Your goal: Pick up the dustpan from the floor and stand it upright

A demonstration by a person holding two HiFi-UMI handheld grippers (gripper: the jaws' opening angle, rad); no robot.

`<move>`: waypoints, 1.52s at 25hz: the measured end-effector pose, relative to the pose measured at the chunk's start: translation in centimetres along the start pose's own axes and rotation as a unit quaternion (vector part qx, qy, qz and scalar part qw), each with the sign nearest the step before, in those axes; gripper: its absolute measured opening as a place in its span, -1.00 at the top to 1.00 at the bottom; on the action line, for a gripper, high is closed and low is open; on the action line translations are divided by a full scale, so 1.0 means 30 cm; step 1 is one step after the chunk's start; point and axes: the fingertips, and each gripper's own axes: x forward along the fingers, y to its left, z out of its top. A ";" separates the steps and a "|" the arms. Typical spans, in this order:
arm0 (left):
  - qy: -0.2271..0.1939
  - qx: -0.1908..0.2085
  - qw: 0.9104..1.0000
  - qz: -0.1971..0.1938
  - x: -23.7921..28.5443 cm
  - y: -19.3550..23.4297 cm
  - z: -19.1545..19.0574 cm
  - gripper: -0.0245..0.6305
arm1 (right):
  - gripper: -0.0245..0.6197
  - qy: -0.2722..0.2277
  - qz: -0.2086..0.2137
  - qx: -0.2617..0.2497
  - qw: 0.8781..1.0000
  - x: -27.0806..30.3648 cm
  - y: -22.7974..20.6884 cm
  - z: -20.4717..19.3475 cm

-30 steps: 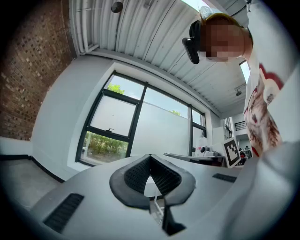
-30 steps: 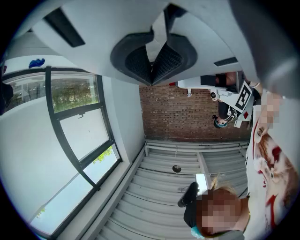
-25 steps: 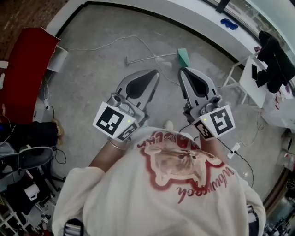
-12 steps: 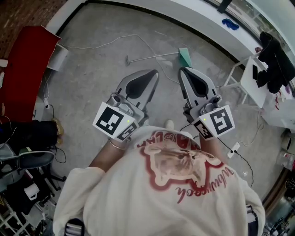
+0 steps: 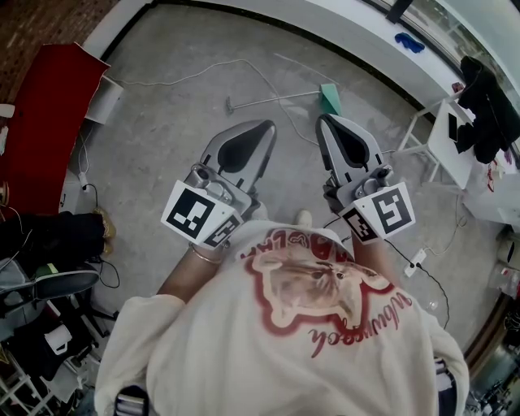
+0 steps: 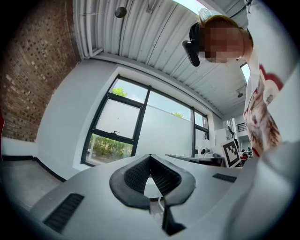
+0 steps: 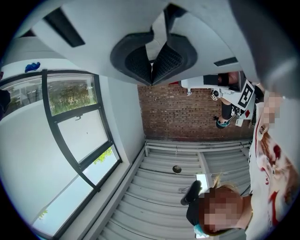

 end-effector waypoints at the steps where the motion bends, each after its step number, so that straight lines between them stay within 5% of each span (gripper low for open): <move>1: 0.000 0.001 1.000 0.000 -0.011 0.010 0.004 0.92 | 0.85 0.000 -0.001 -0.002 1.000 0.010 0.010 -0.001; 18: -0.010 0.013 1.000 -0.002 -0.172 0.168 0.039 0.92 | 0.85 0.003 0.004 -0.029 1.000 0.179 0.197 -0.054; 31: -0.029 0.021 0.998 0.046 -0.072 0.429 0.084 0.92 | 0.85 -0.006 0.030 -0.037 0.999 0.422 0.058 -0.055; 38: -0.029 0.010 0.997 0.073 0.120 0.629 0.038 0.92 | 0.85 0.012 0.053 -0.026 0.998 0.603 -0.139 -0.122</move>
